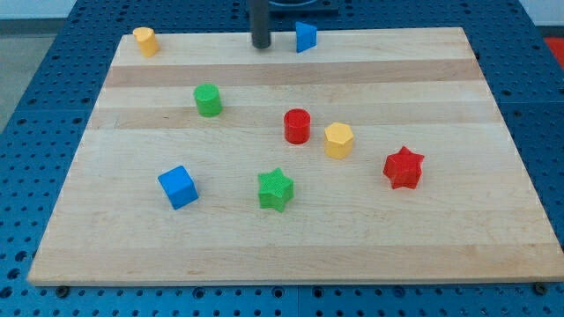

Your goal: Push the green circle towards the cube

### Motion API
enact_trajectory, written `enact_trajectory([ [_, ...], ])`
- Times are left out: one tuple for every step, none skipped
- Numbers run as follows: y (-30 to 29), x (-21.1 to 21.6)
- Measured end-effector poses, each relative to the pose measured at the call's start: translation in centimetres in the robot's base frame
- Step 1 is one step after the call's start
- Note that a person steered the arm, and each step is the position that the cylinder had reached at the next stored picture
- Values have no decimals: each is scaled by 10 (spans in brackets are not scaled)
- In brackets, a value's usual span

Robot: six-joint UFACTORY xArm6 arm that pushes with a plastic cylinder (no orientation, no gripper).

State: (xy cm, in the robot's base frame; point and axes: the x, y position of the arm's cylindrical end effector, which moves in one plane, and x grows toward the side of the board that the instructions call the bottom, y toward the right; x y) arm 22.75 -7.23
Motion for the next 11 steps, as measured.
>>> enact_trajectory([
  [-38, 22],
  [-53, 30],
  [-53, 31],
  [-53, 31],
  [-44, 43],
  [-38, 73],
  [-38, 114],
  [-41, 153],
  [-48, 183],
  [-39, 211],
  [-65, 245],
])
